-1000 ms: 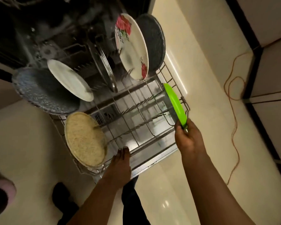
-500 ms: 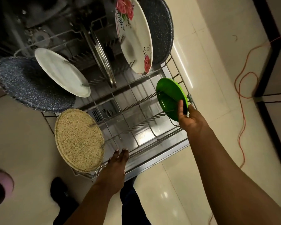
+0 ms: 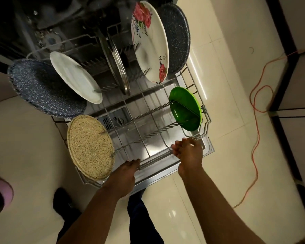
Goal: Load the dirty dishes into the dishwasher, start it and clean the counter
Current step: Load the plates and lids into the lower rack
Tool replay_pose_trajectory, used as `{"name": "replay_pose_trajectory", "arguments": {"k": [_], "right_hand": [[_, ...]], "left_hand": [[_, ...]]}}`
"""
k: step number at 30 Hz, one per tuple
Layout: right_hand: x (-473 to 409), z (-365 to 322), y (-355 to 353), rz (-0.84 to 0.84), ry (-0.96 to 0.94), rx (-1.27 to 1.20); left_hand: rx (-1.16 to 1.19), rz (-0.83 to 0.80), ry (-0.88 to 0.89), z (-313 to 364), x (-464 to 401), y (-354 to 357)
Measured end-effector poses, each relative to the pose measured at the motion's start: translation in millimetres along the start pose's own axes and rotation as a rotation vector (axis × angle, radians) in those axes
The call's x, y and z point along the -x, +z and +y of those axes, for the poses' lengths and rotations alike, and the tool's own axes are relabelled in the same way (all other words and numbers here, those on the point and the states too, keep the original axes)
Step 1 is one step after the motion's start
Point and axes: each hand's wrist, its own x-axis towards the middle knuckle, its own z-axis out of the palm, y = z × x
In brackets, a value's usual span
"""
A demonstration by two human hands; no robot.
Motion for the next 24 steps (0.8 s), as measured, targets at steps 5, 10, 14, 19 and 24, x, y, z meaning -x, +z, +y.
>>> {"name": "replay_pose_trajectory", "arguments": {"k": [5, 10, 14, 19, 24], "right_hand": [[33.3, 45.3, -18.5, -0.113, -0.310, 0.427], [66.2, 61.1, -28.3, -0.166, -0.624, 0.867], [102.8, 58.1, -18.7, -0.216, -0.759, 0.983], [180.5, 57.2, 5.0, -0.292, -1.003, 1.099], [283.4, 61.4, 38.9, -0.363, -1.235, 1.228]], "left_hand": [[0.101, 0.050, 0.054, 12.9, 20.0, -4.4], [0.014, 0.247, 0.132, 20.0, 54.5, -30.3], [-0.061, 0.373, 0.213, 5.9, 92.4, -73.0], [-0.172, 0.558, 0.226, -20.5, 172.0, -129.8], [-0.313, 0.765, 0.121, -67.0, 285.6, -184.2]]}}
